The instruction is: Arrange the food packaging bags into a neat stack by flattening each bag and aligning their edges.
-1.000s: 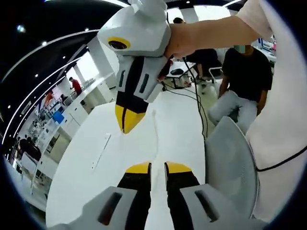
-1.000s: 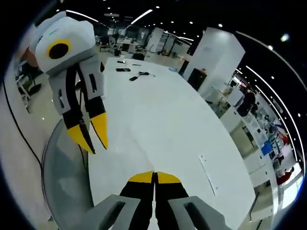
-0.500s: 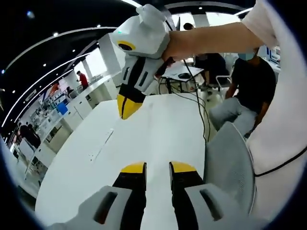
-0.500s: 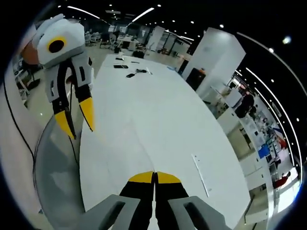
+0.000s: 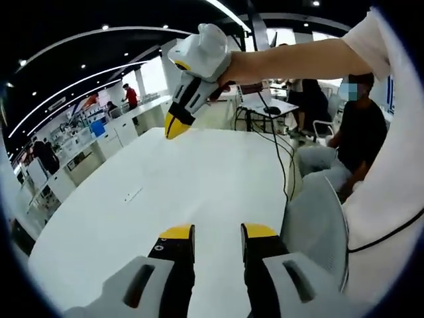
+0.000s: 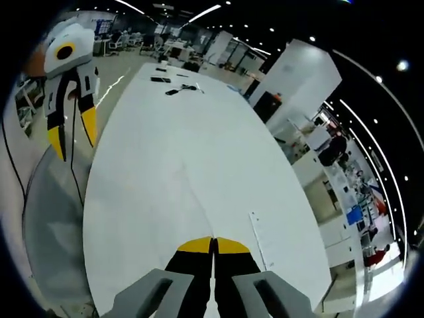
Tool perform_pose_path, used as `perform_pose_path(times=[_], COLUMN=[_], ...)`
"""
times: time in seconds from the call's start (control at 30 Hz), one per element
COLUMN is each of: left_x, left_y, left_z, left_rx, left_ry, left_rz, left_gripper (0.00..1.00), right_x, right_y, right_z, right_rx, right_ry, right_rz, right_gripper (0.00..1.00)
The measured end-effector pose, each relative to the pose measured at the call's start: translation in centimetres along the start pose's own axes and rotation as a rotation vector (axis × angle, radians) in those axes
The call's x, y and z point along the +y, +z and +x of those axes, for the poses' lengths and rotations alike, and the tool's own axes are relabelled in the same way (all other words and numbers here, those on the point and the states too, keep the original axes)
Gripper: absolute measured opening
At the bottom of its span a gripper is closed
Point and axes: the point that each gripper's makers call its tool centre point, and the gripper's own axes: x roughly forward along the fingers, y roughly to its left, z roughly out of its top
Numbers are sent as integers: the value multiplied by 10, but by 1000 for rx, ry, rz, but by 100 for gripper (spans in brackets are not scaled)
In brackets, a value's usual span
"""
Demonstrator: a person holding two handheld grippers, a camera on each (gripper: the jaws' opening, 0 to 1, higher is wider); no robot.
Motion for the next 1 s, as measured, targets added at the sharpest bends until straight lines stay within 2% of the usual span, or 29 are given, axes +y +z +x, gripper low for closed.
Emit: perform_pose_path(times=[0.1,0.23,0.4,0.67,0.7,0.73,0.87,0.9,0.93,1.0], left_x=[3,4,7,11,11,11,11,11,11,13], left_y=[-4,-4,-8,-19,-20,-21,-23,-24,-25,-27], left_z=[0,1,0,-2,-2,-2,-4,-4,-5,-5], left_rx=[-2,-43,-59,-80,-81,-84,-101,-108,-109,-104], left_ry=[6,20,35,57,60,61,70,68,67,74], left_rz=[-27,-93,-140,-238,-251,-262,-303,-319,-324,-327], left_gripper=[28,31,37,44,44,45,46,46,47,47], right_x=[-4,-8,-17,-30,-35,-36,-37,-39,-38,-35], right_y=[-3,-1,-2,-2,-4,-8,-12,-12,-13,-14], right_z=[9,15,23,37,39,42,49,50,51,56], right_rx=[4,5,9,26,38,56,48,53,54,42], right_ry=[-11,-23,-38,-102,-126,-138,-158,-191,-198,-190], right_rz=[-15,-37,-59,-153,-193,-202,-202,-258,-274,-248], right_gripper=[0,0,0,0,0,0,0,0,0,0])
